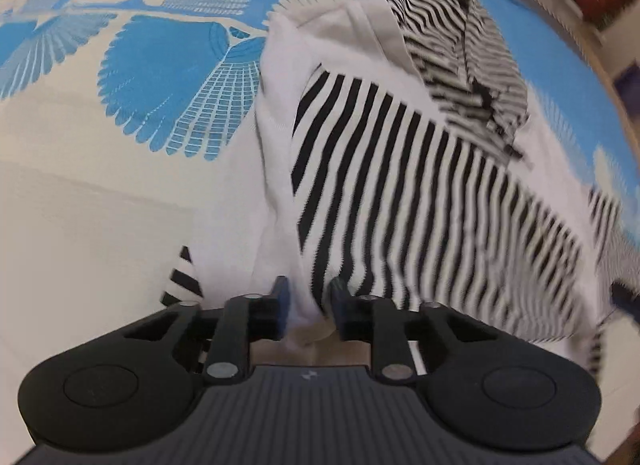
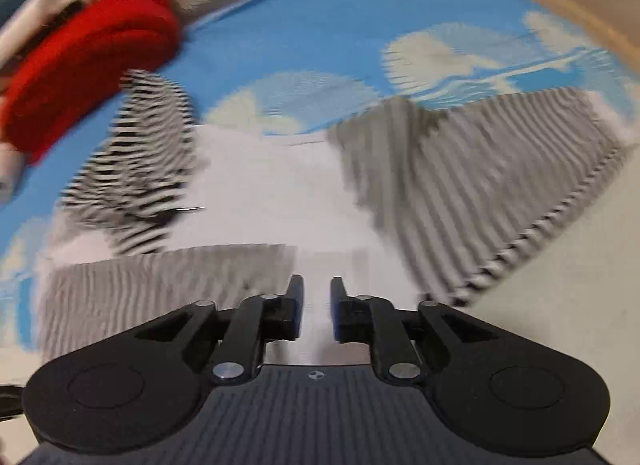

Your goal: Fold small clothes

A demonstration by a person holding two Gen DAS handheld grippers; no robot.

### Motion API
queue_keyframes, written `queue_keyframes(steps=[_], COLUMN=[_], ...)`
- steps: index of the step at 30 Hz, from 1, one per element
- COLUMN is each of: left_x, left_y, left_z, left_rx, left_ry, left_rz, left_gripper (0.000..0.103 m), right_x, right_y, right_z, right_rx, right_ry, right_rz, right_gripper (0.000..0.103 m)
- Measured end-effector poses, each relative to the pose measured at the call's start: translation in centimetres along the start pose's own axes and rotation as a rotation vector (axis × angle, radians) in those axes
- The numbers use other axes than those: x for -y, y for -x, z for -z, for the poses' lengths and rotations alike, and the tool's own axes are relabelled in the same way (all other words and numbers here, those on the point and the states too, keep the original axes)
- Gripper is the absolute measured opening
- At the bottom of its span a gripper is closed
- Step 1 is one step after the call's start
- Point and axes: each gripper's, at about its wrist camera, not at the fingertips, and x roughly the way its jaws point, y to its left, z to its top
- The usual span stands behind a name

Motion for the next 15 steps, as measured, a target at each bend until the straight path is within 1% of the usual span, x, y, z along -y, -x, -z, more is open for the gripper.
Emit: queue_keyframes(steps=[1, 2, 4, 5, 6, 7, 8, 9, 10, 11, 13, 15], left_x=[-0.1, -0.4, -0.1, 0.5, 1.2, 1.9, 2.3, 2.7, 2.7, 2.5, 3.2, 4.5], left_y=[-0.6, -0.9, 0.0, 0.8, 1.7, 2.2, 1.9, 0.9, -0.3, -1.1, -0.6, 1.2], left_z=[0.2, 0.3, 0.0, -0.2, -0.2, -0.2, 0.0, 0.3, 0.7, 1.0, 0.9, 0.4], left_rx=[-0.018, -0.027, -0.028, -0.006, 0.035, 0.066, 0.066, 0.027, -0.024, -0.057, -0.037, 0.021], left_ry=[-0.019, -0.011, 0.0, -0.015, -0.037, -0.061, -0.081, -0.094, -0.087, -0.07, -0.084, -0.11], left_rz=[-0.022, -0.022, -0.037, -0.046, -0.038, -0.018, -0.004, -0.011, -0.029, -0.037, -0.063, -0.048], left_gripper=[0.02, 0.02, 0.02, 0.02, 0.02, 0.02, 0.023, 0.023, 0.023, 0.022, 0.023, 0.024], right_x=[0.2, 0.7, 1.6, 2.2, 2.4, 2.3, 2.0, 1.9, 2.1, 2.2, 2.7, 3.2], right_y=[-0.7, -1.7, -3.7, -4.2, -4.1, -3.8, -3.6, -3.5, -3.6, -3.7, -3.2, -2.4], right_z=[-0.1, 0.2, 0.9, 1.2, 1.2, 1.0, 0.8, 0.9, 0.9, 0.8, 0.5, 0.1], right_rx=[-0.036, -0.092, -0.199, -0.217, -0.204, -0.198, -0.187, -0.177, -0.18, -0.191, -0.187, -0.145], right_ry=[-0.022, -0.047, -0.074, -0.099, -0.117, -0.105, -0.081, -0.064, -0.065, -0.079, -0.115, -0.129], right_rz=[-0.025, -0.022, 0.027, 0.037, 0.028, 0.026, 0.022, 0.019, 0.025, 0.034, 0.052, 0.055], right_gripper=[0.027, 0.028, 0.028, 0.028, 0.028, 0.029, 0.03, 0.033, 0.033, 0.033, 0.033, 0.034])
